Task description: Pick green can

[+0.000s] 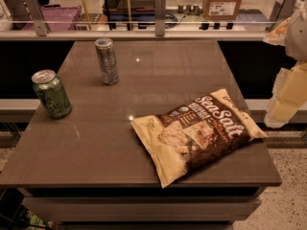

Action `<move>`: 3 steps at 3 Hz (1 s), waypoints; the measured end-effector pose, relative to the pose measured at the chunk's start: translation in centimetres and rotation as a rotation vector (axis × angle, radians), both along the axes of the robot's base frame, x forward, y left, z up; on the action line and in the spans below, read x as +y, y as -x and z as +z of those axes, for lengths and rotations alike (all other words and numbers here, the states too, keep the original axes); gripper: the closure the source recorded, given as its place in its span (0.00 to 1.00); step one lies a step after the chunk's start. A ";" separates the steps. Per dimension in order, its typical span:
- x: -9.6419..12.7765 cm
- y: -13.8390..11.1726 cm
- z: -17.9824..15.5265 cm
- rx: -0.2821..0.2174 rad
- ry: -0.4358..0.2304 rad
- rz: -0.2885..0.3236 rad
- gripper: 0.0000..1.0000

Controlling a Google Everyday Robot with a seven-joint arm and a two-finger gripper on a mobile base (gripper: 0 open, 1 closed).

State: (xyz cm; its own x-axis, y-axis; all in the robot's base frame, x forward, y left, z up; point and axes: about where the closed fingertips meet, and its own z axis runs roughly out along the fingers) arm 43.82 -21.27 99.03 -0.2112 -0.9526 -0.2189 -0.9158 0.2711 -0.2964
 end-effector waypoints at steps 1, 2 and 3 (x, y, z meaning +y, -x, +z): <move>0.0 0.0 0.0 0.000 0.000 0.000 0.00; -0.2 -0.3 0.2 -0.003 -0.030 -0.019 0.00; -0.6 -1.1 -0.2 -0.001 -0.114 -0.047 0.00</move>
Offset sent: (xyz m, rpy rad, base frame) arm 0.0071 -0.0056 -0.0009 0.0754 0.0106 -0.0470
